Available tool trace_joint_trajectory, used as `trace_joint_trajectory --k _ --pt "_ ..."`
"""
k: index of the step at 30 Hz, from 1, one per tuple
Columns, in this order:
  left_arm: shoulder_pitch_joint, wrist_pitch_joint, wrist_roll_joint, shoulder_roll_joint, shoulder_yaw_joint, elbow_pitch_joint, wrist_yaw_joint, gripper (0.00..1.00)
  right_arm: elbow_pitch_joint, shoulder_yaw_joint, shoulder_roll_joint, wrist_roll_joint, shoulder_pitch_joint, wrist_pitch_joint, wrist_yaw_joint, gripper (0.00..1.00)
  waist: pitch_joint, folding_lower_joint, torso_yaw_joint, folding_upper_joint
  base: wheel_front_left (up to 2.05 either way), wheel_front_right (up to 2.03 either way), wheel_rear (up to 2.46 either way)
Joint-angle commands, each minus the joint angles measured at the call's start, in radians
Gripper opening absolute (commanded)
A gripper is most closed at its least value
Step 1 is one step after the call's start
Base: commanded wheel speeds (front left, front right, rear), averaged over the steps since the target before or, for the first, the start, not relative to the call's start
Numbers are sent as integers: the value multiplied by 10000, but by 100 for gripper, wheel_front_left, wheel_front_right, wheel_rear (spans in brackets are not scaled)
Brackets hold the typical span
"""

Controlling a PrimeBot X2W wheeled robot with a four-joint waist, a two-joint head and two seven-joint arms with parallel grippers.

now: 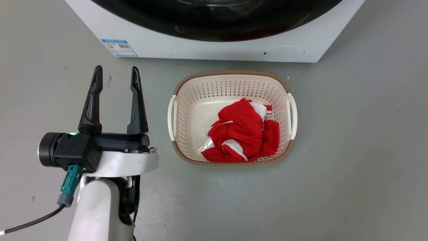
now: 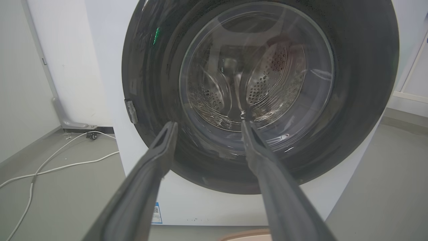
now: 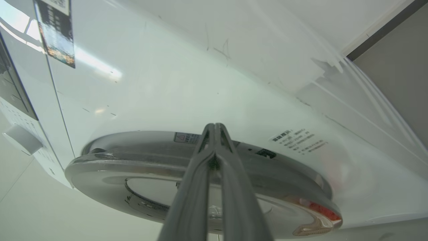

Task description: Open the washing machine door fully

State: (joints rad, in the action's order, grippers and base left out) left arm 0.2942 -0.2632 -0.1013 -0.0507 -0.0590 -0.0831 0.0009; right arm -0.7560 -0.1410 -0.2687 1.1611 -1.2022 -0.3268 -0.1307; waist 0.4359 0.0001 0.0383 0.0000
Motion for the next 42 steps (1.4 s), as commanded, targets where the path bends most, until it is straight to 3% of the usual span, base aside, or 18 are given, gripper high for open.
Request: trace_joint_trajectory --k 1,7,17,20,25,42 --pt "171 -22 18 7 -4 -45 27 100 -319 46 13 -156 -412 -244 0 0 240 -1 17 0 0 0 0" --pt "426 -22 6 7 -51 -72 85 100 -1122 214 106 -720 -1476 -1058 0 0 671 -1 106 0 0 0 0" --pt "673 -22 -22 8 -121 -119 176 100 -1264 176 448 -1052 -1967 -1987 0 0 1059 -1 173 0 0 0 0" --pt "698 -22 -64 6 -162 -57 184 100 -1164 -131 809 -491 -1854 -2764 -14 0 979 -1 173 0 0 0 0" --pt "645 -22 -92 6 -195 15 225 100 -965 -472 761 -80 -1546 -3486 -13 0 806 -1 141 0 0 0 0" --pt "-137 -22 -109 8 -174 516 70 100 598 90 1316 309 572 -6408 -2 0 -882 -1 -56 0 0 0 0"
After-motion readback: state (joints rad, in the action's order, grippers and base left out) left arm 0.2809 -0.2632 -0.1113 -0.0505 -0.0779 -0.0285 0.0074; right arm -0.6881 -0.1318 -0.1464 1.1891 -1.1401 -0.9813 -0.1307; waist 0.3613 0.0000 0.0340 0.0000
